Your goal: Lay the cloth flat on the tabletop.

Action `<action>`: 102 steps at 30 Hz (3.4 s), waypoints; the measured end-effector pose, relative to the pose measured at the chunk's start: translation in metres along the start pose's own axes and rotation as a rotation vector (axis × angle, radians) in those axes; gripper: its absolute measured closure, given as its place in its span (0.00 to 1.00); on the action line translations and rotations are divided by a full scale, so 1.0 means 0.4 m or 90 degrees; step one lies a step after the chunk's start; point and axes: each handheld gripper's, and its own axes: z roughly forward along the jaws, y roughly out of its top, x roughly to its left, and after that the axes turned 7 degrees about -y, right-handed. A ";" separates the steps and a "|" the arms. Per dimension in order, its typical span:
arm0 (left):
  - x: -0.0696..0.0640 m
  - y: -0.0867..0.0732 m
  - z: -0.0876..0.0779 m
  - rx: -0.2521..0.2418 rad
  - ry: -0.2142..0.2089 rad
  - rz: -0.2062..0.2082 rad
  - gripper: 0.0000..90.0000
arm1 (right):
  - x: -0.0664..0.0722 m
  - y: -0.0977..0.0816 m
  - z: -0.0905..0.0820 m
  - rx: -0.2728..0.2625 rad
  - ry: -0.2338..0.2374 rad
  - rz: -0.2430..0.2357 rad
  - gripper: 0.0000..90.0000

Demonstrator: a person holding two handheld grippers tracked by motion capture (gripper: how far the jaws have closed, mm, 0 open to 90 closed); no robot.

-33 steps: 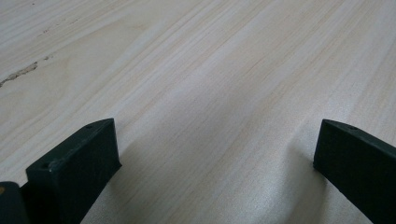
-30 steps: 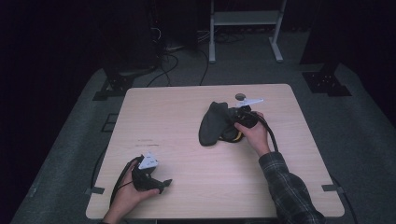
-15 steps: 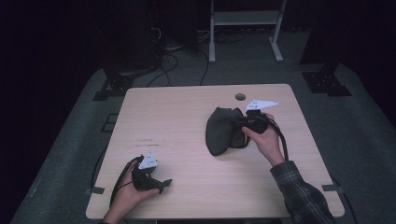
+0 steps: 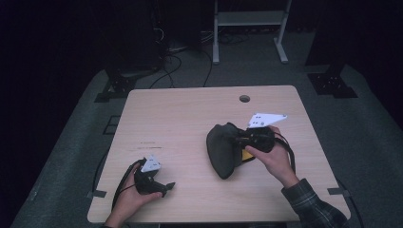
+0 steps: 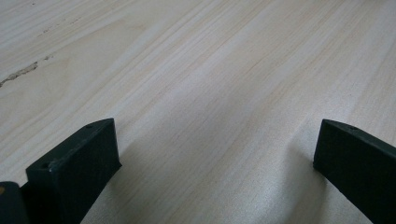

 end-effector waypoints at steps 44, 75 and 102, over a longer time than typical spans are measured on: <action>0.007 -0.005 -0.014 -0.013 0.006 0.000 0.09 | -0.084 -0.185 0.001 0.100 -0.074 0.054 0.60; -0.185 0.263 -0.007 -0.168 -0.124 0.106 0.45 | -0.056 -0.267 0.046 0.183 -0.013 0.062 0.71; -0.207 0.264 0.235 0.030 -0.103 0.161 0.54 | -0.095 -0.278 0.025 0.177 -0.049 0.075 0.70</action>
